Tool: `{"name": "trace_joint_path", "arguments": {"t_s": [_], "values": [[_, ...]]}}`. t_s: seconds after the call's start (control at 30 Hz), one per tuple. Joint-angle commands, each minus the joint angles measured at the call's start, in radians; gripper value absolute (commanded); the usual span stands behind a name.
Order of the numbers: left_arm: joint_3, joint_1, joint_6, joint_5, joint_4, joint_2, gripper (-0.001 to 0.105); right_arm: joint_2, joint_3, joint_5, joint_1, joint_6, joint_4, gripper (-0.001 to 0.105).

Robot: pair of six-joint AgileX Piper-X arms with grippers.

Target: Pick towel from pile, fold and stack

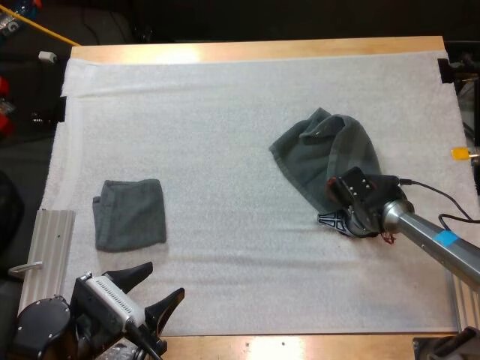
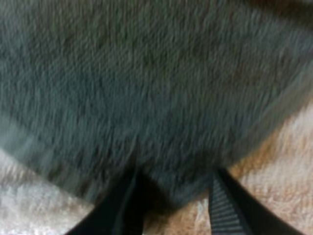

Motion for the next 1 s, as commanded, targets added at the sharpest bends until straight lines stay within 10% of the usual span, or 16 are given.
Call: {"name": "trace_joint_path", "arguments": {"t_s": [0.0, 0.33, 0.53, 0.97], "values": [[-0.006, -0.003, 0.005, 0.008, 0.005, 0.002, 0.063, -0.001, -0.001, -0.045, -0.004, 0.001, 0.004, 0.031], [-0.006, -0.003, 0.005, 0.008, 0.005, 0.002, 0.063, -0.001, -0.001, -0.077, -0.004, 0.004, -0.012, 0.03], [-0.006, -0.003, 0.005, 0.008, 0.005, 0.002, 0.063, -0.001, -0.001, -0.043, -0.004, -0.012, -0.012, 0.0], [-0.006, -0.003, 0.005, 0.008, 0.005, 0.002, 0.063, -0.054, -0.001, 0.104, -0.004, -0.225, 0.147, 0.0]]}}
